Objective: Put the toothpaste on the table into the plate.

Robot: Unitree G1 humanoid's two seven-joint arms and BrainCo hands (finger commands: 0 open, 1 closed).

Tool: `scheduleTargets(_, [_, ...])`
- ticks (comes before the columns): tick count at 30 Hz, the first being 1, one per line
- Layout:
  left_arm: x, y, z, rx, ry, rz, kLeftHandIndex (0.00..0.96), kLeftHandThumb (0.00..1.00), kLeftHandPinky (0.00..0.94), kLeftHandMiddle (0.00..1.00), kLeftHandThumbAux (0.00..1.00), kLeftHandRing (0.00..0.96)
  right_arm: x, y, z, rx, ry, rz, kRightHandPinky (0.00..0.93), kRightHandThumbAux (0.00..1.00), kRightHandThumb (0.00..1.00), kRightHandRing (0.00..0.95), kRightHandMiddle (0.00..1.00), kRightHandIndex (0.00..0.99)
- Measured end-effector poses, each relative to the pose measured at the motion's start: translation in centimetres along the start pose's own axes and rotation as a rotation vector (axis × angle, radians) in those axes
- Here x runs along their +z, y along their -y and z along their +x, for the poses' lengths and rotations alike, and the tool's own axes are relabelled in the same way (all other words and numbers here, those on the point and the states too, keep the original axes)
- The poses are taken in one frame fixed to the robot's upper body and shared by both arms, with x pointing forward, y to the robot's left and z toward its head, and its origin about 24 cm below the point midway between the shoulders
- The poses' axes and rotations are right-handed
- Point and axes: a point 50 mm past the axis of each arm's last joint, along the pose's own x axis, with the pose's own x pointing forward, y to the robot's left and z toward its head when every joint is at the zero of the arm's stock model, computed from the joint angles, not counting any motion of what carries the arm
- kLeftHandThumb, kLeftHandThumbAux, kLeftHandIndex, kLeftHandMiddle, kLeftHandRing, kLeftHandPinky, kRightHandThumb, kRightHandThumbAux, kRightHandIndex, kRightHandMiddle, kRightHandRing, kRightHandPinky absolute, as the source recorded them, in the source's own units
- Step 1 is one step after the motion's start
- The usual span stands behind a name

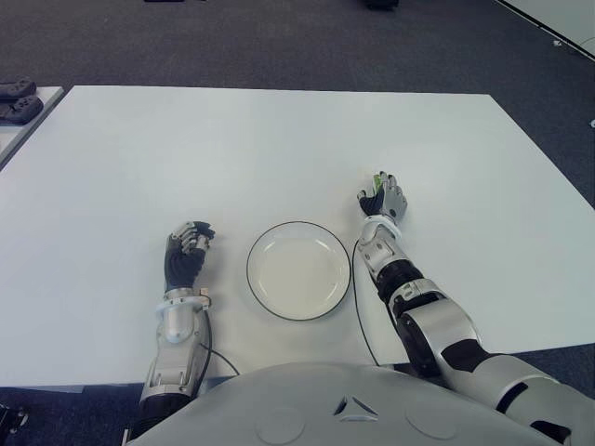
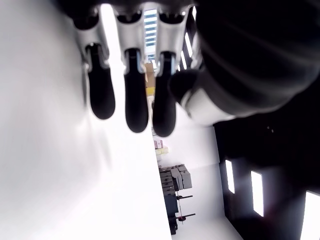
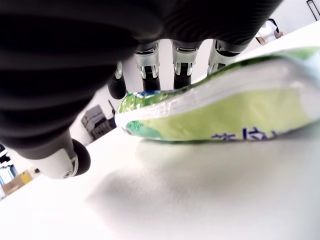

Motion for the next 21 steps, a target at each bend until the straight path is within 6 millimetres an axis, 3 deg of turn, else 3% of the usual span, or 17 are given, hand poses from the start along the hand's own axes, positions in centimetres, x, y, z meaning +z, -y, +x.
scheduleTargets(4, [-0.01,-0.12,0.03,-0.003,0.000,0.002,0.432,0.717,0.497,0.491,0.719,0.480,-0.23,0.17,0.10,-0.035,0.006,0.050,0.574,0.600,0.681,0.506,0.413,0.206])
scheduleTargets(6, [-0.02,-0.19,0.04,-0.002,0.000,0.003,0.433,0.717,0.502,0.493,0.719,0.485,-0.31,0.26,0.16,-0.048,0.013,0.074,0.605,0.617,0.838,0.547,0.454,0.243])
scheduleTargets(9, [-0.05,-0.27,0.03,0.000,-0.001,0.002,0.433,0.717,0.498,0.493,0.719,0.486,-0.44,0.40,0.24,-0.066,0.022,0.102,0.629,0.624,0.912,0.582,0.475,0.266])
scheduleTargets(15, [-0.07,-0.34,0.05,0.002,-0.002,-0.001,0.434,0.717,0.498,0.493,0.719,0.486,-0.72,0.54,0.28,-0.088,0.047,0.140,0.635,0.626,0.946,0.611,0.486,0.267])
scheduleTargets(18, [-0.08,-0.44,0.06,0.004,-0.002,-0.006,0.434,0.718,0.501,0.494,0.718,0.488,-0.81,0.55,0.15,-0.103,0.077,0.170,0.623,0.627,0.948,0.599,0.485,0.232])
scheduleTargets(19, [-0.09,-0.47,0.07,0.005,-0.002,-0.007,0.434,0.718,0.499,0.495,0.718,0.488,-0.86,0.52,0.09,-0.106,0.083,0.177,0.581,0.605,0.818,0.526,0.407,0.205])
scheduleTargets(20, [-0.10,-0.52,0.07,0.008,-0.003,-0.007,0.434,0.718,0.498,0.495,0.718,0.488,-0.85,0.49,0.00,-0.111,0.095,0.189,0.566,0.598,0.769,0.500,0.379,0.195])
scheduleTargets(21, [-0.12,-0.58,0.08,0.010,-0.004,-0.008,0.434,0.718,0.498,0.495,0.718,0.488,-0.81,0.45,-0.11,-0.116,0.108,0.203,0.475,0.584,0.680,0.409,0.314,0.158])
